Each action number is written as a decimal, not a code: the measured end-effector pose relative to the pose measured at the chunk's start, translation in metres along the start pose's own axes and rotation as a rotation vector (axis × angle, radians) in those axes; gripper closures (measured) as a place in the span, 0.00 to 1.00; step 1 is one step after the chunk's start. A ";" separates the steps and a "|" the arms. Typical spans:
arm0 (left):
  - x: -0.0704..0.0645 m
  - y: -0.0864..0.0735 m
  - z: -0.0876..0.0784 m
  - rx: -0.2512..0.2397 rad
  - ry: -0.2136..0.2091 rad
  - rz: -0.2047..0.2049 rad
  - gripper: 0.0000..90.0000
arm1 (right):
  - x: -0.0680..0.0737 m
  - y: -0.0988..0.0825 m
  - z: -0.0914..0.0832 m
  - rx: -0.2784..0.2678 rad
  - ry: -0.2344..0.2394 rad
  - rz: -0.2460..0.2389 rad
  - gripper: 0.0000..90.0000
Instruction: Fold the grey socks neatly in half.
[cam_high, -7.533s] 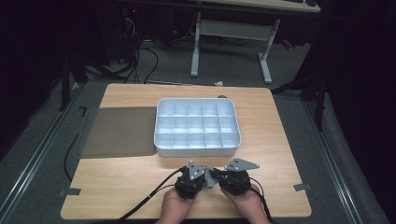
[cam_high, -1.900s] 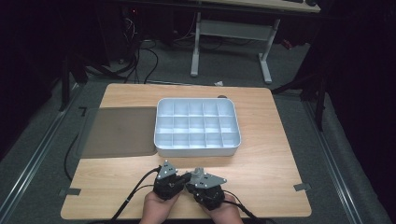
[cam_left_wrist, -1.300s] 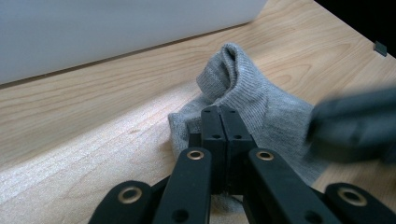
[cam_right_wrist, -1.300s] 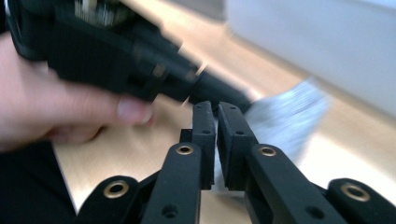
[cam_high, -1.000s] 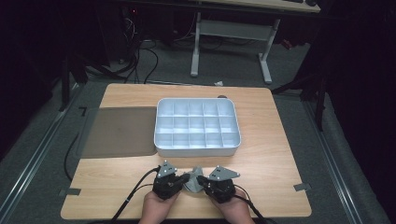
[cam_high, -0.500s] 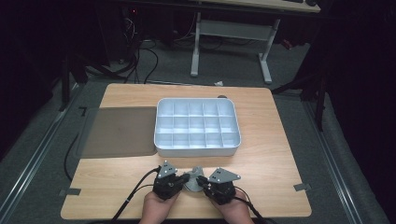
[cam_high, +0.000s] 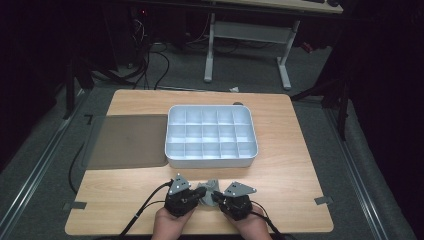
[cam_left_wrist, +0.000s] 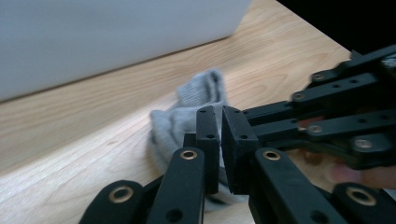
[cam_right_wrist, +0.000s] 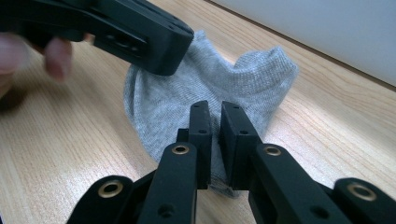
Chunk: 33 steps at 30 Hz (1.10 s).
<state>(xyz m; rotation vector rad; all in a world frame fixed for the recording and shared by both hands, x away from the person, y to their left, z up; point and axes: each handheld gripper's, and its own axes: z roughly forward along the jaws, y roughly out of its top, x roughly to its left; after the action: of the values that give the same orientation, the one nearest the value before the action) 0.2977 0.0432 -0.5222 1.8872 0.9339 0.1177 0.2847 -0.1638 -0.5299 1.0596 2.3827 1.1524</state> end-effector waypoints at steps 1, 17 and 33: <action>-0.001 -0.002 0.003 0.014 -0.005 -0.004 0.96 | 0.000 0.000 0.000 -0.003 0.002 0.003 0.93; -0.005 -0.008 0.011 0.058 0.065 0.067 0.97 | 0.002 0.005 -0.020 -0.082 -0.006 0.054 0.80; -0.006 -0.009 0.011 0.056 0.069 0.070 0.97 | -0.009 -0.007 -0.007 0.020 0.025 0.220 0.64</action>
<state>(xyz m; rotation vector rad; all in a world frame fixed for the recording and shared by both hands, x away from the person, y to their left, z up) 0.2935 0.0335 -0.5330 1.9793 0.9262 0.2011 0.2837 -0.1773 -0.5317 1.3495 2.3460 1.2212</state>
